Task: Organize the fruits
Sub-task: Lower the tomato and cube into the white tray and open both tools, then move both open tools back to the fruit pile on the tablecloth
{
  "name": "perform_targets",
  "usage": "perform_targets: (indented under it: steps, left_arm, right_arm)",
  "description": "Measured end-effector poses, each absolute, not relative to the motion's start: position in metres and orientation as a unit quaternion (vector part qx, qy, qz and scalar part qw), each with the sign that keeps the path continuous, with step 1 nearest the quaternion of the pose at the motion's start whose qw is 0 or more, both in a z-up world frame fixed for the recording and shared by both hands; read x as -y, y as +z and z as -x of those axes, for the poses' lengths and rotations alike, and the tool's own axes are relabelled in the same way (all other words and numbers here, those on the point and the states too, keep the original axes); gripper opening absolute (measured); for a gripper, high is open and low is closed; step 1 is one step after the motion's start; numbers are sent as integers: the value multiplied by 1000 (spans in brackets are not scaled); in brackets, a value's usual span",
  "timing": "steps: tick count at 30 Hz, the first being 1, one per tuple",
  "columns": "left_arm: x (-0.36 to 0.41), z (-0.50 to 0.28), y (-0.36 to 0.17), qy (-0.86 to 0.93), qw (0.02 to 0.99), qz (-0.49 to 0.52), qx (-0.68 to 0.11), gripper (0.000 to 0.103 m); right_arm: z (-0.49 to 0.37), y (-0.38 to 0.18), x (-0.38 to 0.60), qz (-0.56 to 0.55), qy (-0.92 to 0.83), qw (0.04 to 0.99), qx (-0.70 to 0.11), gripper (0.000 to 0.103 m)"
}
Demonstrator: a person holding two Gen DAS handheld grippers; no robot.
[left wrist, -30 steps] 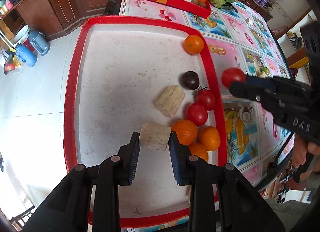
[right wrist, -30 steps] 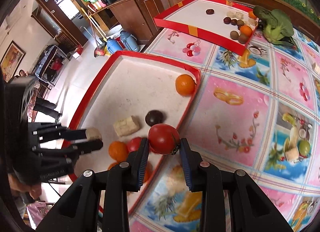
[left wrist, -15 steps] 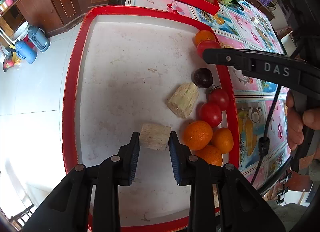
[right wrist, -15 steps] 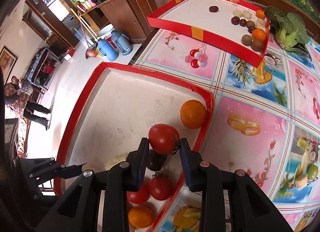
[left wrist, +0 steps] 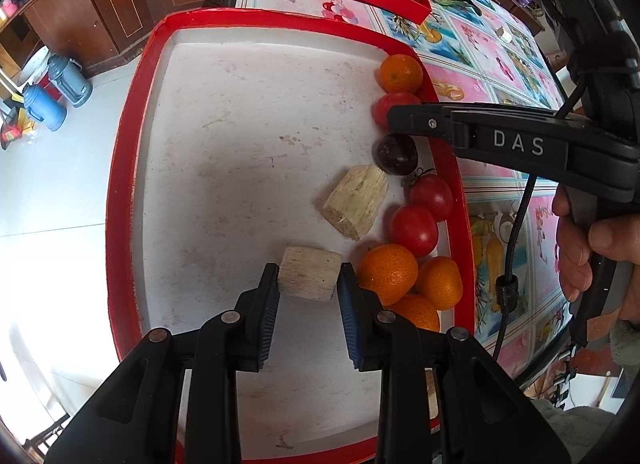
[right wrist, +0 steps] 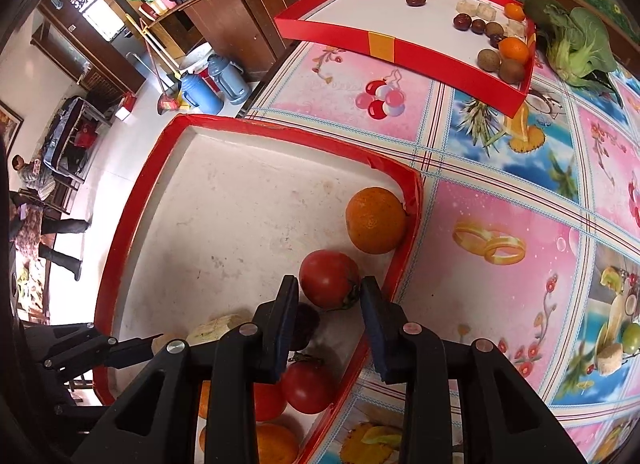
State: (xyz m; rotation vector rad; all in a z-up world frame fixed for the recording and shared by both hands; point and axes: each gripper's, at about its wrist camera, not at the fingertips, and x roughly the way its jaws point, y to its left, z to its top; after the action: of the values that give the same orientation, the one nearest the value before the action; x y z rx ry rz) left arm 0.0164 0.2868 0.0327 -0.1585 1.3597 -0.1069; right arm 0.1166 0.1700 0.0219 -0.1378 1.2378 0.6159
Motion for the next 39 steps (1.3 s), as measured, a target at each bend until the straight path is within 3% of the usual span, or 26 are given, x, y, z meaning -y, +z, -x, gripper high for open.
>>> perform_targets:
  steps: [8, 19, 39]
  left_arm:
    - [-282, -17, 33, -39, 771, 68, -632, 31]
    - [-291, -6, 42, -13, 775, 88, -626, 64]
    - [-235, 17, 69, -49, 779, 69, -622, 68]
  right_arm:
    - [-110, 30, -164, 62, 287, 771, -565, 36]
    - [-82, 53, -144, 55, 304, 776, -550, 50]
    - [-33, 38, -33, 33, 247, 787, -565, 59]
